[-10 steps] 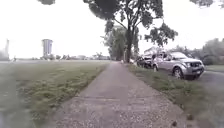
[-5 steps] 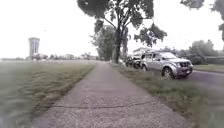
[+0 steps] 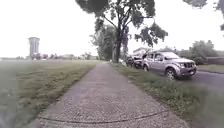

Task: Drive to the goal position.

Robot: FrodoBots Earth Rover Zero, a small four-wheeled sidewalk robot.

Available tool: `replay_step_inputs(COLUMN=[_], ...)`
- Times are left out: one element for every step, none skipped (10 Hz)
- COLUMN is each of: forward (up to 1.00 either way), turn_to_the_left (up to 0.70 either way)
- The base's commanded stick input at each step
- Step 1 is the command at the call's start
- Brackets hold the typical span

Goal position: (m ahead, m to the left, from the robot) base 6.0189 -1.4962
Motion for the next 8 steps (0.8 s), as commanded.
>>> replay_step_inputs(forward=[0.7, 0.7, 0.7, 0.7, 0.7, 0.7, 0.7, 0.7], turn_to_the_left=[0.0, 0.0, 0.0, 0.0, 0.0, 0.0, 0.32, 0.35])
